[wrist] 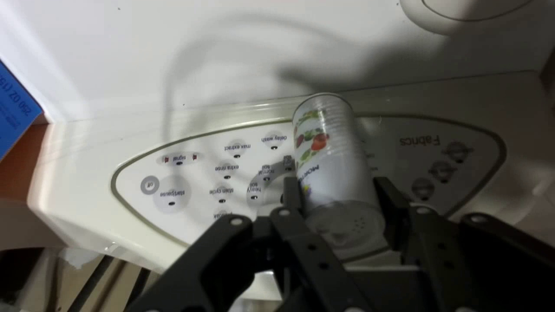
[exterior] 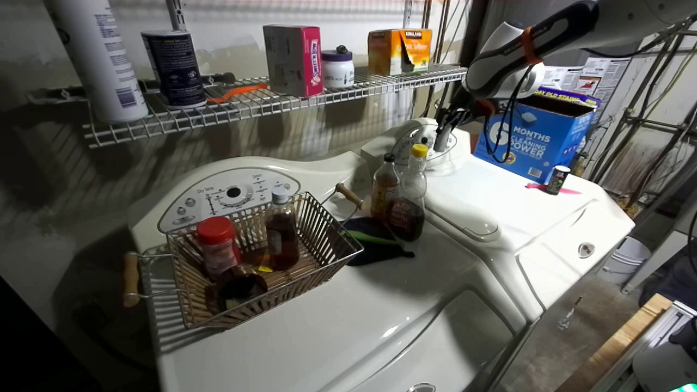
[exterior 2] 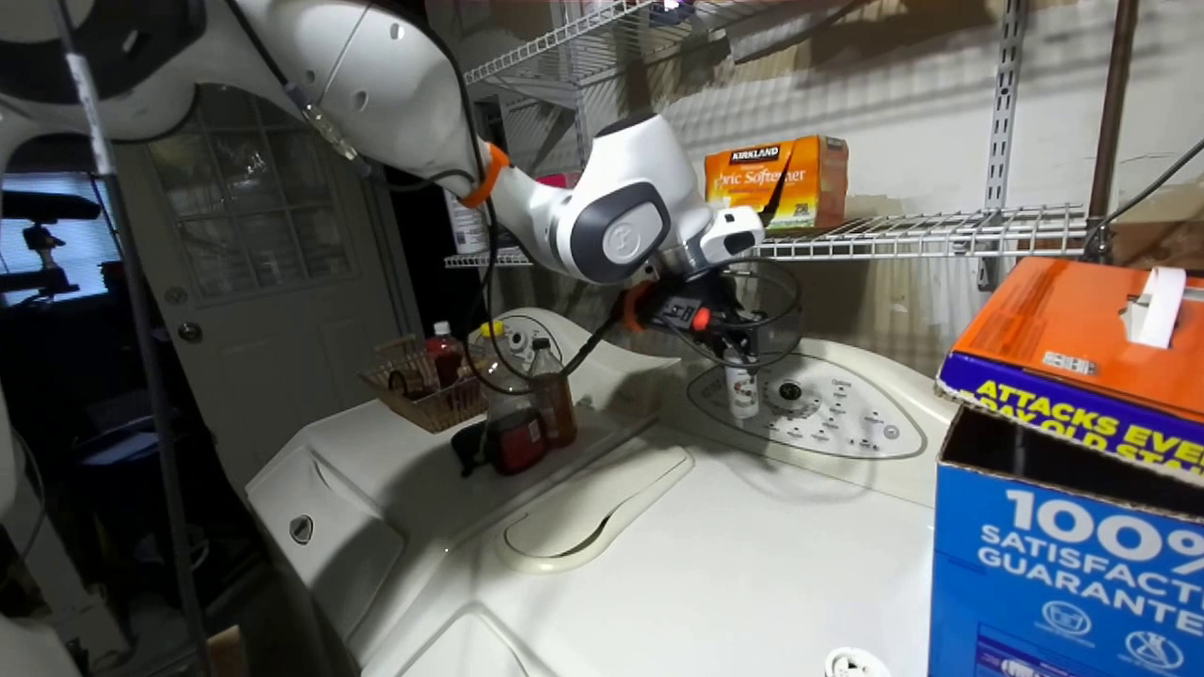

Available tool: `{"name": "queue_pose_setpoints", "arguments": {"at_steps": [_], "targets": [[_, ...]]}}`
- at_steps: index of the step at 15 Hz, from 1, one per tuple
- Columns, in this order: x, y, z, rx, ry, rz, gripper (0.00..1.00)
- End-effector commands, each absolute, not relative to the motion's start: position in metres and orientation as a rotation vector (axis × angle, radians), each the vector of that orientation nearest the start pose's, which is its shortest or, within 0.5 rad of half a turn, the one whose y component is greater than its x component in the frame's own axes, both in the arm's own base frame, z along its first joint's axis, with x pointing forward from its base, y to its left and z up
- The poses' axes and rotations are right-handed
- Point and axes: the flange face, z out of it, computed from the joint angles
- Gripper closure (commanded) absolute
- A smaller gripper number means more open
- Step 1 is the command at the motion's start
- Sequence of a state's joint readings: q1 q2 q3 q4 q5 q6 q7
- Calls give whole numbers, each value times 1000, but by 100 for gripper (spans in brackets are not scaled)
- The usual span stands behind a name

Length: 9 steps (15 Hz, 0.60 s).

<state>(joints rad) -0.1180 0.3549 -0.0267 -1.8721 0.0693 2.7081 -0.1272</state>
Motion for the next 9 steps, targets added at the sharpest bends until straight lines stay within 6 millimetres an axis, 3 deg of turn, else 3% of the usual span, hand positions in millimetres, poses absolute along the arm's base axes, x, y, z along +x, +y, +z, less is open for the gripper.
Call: {"name": "queue_pose_setpoints", "arguments": {"at_steps": [1, 6, 9], "targets": [[661, -89, 427, -3097, 121, -695, 80], [645, -51, 480, -3086, -20, -634, 80], [635, -27, 504, -3063, -105, -712, 80]]}}
